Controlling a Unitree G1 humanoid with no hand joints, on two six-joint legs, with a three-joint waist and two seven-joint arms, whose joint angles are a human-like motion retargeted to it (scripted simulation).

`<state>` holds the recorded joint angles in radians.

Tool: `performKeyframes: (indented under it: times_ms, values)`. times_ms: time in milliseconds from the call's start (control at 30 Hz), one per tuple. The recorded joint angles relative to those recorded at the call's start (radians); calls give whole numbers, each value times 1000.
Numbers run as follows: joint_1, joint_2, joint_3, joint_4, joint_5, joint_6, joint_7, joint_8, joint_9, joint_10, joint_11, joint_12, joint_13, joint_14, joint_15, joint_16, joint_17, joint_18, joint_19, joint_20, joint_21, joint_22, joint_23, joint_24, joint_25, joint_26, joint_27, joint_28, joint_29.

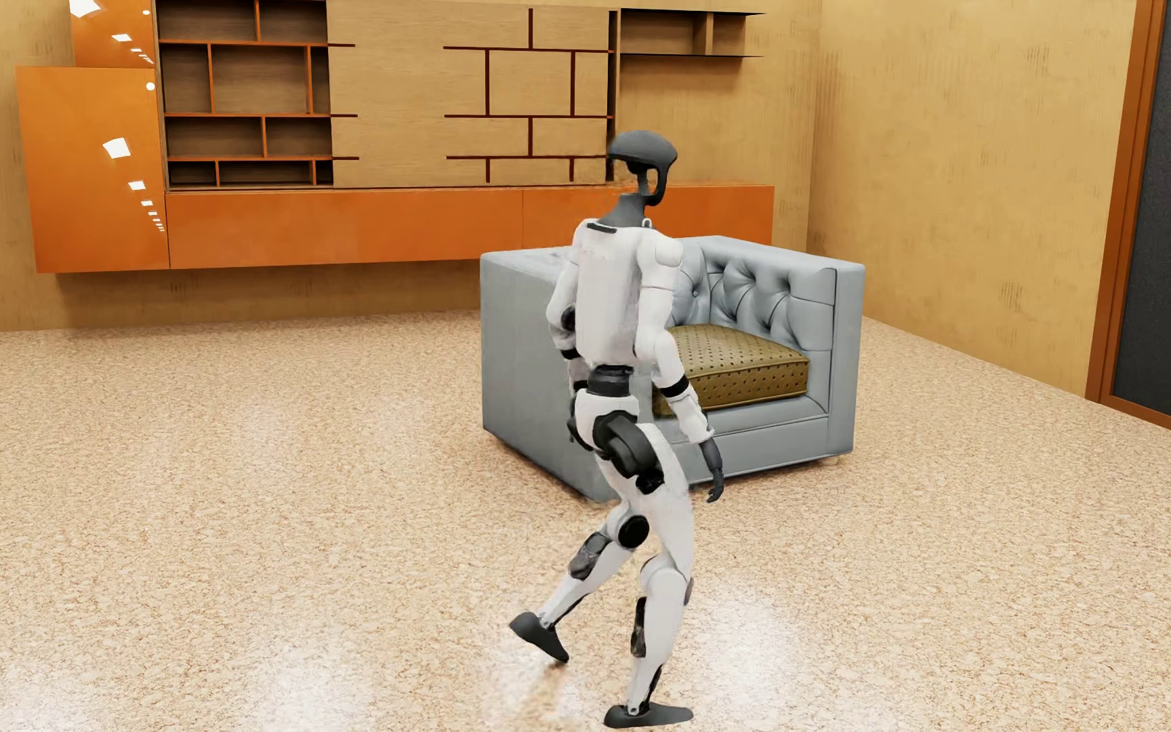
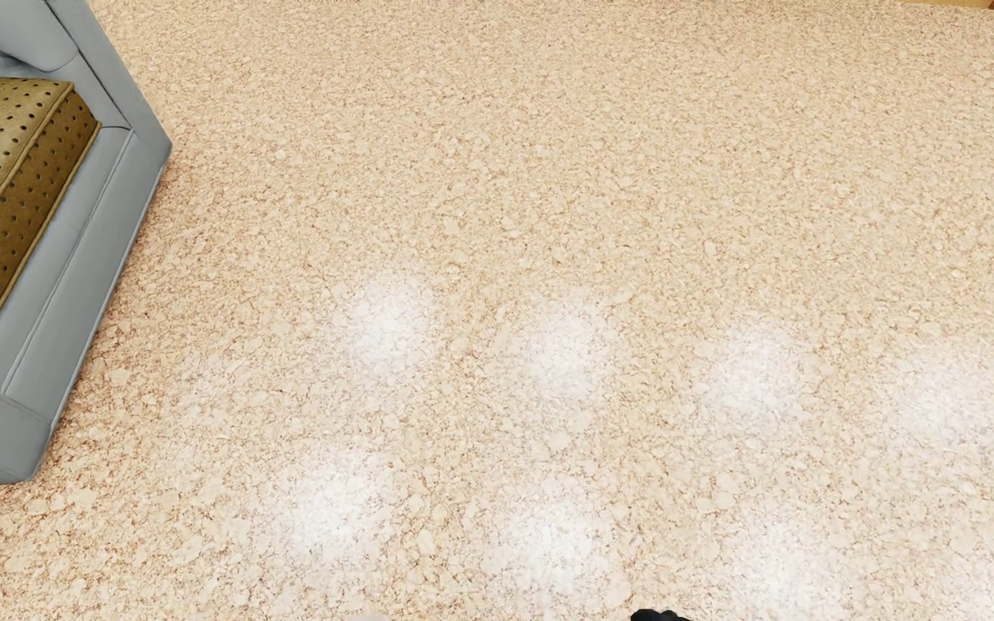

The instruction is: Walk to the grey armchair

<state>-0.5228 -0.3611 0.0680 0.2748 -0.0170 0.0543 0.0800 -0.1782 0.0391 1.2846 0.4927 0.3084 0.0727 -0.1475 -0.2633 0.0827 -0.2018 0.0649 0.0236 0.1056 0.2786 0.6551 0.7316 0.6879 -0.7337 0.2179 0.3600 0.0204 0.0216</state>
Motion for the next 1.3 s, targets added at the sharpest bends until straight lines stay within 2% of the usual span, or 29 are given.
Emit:
performKeyframes:
  times_ms: [33, 67, 100, 200, 233, 267, 300, 333, 367, 400, 433, 467, 533, 567, 667, 767, 833, 867, 900, 967, 1000, 1033, 1067, 1100, 1167, 1200, 1233, 1267, 1300]
  values:
    - [-51, 38, 13, -12, 9, 2, 38, -13, -2, -19, -14, 16, -38, -13, -23, -4, -6, -19, -4, 6, 5, 12, -31, 3, -2, 10, -13, -49, -20]
    - [-97, 71, 24, -45, 17, 2, 68, -28, -4, -73, -18, 32, -74, -43, -52, -10, -11, -68, -7, 22, 11, 16, -66, 1, -5, 20, -26, -70, -35]
    - [-132, 105, 31, -75, 24, 1, 105, -46, -7, -161, -22, 48, -108, -64, -85, -19, -19, -127, -8, 41, 16, 15, -105, -1, -7, 26, -40, -65, -48]
    - [-141, 212, 44, -151, 49, -1, 269, -116, -22, -603, -52, 84, -191, -82, -168, -61, -42, -220, -2, 107, 14, 21, -198, -24, 7, 42, -71, 3, -84]
    - [-114, 247, 47, -165, 59, -2, 346, -140, -29, -752, -64, 92, -209, -52, -187, -75, -47, -195, 3, 122, 12, 27, -211, -33, 15, 47, -72, 10, -85]
    - [-80, 279, 51, -165, 69, -2, 448, -162, -36, -825, -65, 99, -223, -17, -197, -86, -50, 24, 10, 128, 10, 31, -214, -35, 24, 48, -69, 5, -81]
    - [-54, 300, 60, -170, 74, -6, 466, -174, -40, -829, -32, 108, -233, -52, -201, -91, -47, 173, 21, 132, 10, 33, -205, -34, 37, 45, -62, -4, -78]
    - [-30, 302, 72, -173, 65, -10, 438, -177, -41, -807, 42, 114, -236, -96, -175, -99, -41, 182, 40, 139, 11, 34, -179, -33, 53, 44, -50, -7, -83]
    - [-4, 279, 82, -181, 42, -15, 417, -172, -38, -784, 164, 115, -234, -127, -91, -112, -31, 183, 63, 151, 17, 38, -135, -36, 68, 48, -31, -2, -88]
    - [27, 236, 88, -194, 11, -20, 399, -161, -34, -772, 307, 109, -229, -157, 40, -124, -25, 182, 122, 162, 36, 41, -77, -37, 73, 54, -10, 5, -78]
    - [63, 179, 90, -206, -19, -24, 379, -145, -32, -772, 464, 98, -223, -177, 160, -127, -25, 176, 174, 159, 71, 40, -14, -29, 65, 52, 6, 5, -43]
    - [97, 116, 87, -221, -58, -29, 352, -135, -30, -778, 610, 81, -213, -191, 214, -119, -34, 163, 209, 141, 113, 36, 39, -12, 49, 39, 10, -6, 9]
    - [155, -5, 68, -261, -168, -42, 264, -139, -28, -790, 817, 25, -153, -211, 184, -87, -53, 128, 147, 98, 137, 14, 93, 18, 47, 4, 8, -30, 60]
    - [181, -63, 54, -282, -218, -49, 205, -131, -27, -796, 859, -7, -102, -219, 174, -76, -51, 108, 113, 88, 110, -4, 99, 23, 69, -7, 11, -23, 36]
    - [240, -217, 10, -325, -281, -67, 15, -23, -25, -796, 731, -94, 53, -246, 162, -54, -19, 40, 125, 50, 29, -63, 117, 20, 148, -79, 23, 49, -39]
    - [268, -231, -30, -344, -299, -86, -182, 88, -28, -765, 274, -164, 147, -290, 161, -16, 5, -36, 59, -78, 34, -112, 141, 22, 157, -150, 28, 52, 20]
    - [287, -179, -49, -338, -216, -96, -316, 327, -30, -756, -32, -192, 184, -323, 227, 4, 25, -95, 112, -162, 32, -145, 128, 16, 152, -175, 22, 33, 36]
    - [291, -150, -53, -323, -195, -101, -381, 390, -29, -747, -72, -199, 192, -344, 256, 15, 44, -124, 192, -192, 22, -165, 119, 10, 158, -184, 21, 26, 33]
    - [279, -129, -52, -306, -202, -105, -438, 343, -26, -712, -32, -200, 190, -376, 148, 23, 58, -155, 222, -211, 16, -187, 110, 4, 161, -191, 22, 28, 25]
    - [224, -114, -50, -233, -189, -96, -480, 190, -16, -631, 54, -179, 139, -390, 40, 15, 65, -195, 189, -193, 57, -236, 104, -21, 109, -192, 28, 83, -6]
    - [190, -104, -48, -169, -173, -83, -409, 123, -15, -606, 63, -154, 99, -353, 27, -8, 47, -187, 164, -170, 102, -248, 104, -40, 56, -187, 39, 132, -26]
    - [163, -85, -46, -81, -154, -71, -253, 64, -16, -602, 47, -125, 63, -299, 25, -27, 23, -123, 139, -164, 145, -246, 102, -54, 2, -186, 48, 169, -42]
    - [155, -59, -44, 6, -135, -61, -73, 4, -20, -608, 21, -105, 41, -271, 26, -25, -2, -51, 117, -185, 170, -233, 80, -51, -32, -186, 47, 165, -53]
    - [155, -27, -42, 52, -120, -54, 59, -57, -24, -598, -11, -97, 41, -279, 27, -3, -22, -47, 97, -224, 160, -216, 33, -32, -32, -190, 34, 114, -67]
    - [141, 30, -42, 16, -102, -47, 127, -181, -29, -520, -50, -111, 102, -314, 16, 51, -33, -167, 66, -292, 57, -189, -112, 30, 51, -199, -25, -31, -110]
    - [140, 51, -46, -27, -100, -43, 137, -242, -31, -497, -53, -123, 155, -314, 4, 60, -31, -227, 52, -303, -1, -187, -197, 62, 108, -193, -58, -68, -134]
    - [157, 68, -52, -63, -102, -39, 176, -302, -35, -509, -55, -130, 200, -309, -6, 54, -23, -200, 38, -300, -49, -195, -270, 84, 147, -184, -82, -66, -155]
    - [199, 76, -61, -62, -107, -34, 277, -358, -39, -571, -46, -129, 233, -318, -14, 38, -13, -116, 27, -286, -82, -209, -326, 90, 156, -176, -95, -36, -171]
    - [255, 78, -69, -50, -116, -29, 396, -403, -42, -672, -27, -123, 252, -343, -21, 20, 0, -65, 19, -272, -106, -226, -364, 77, 136, -175, -100, 0, -180]
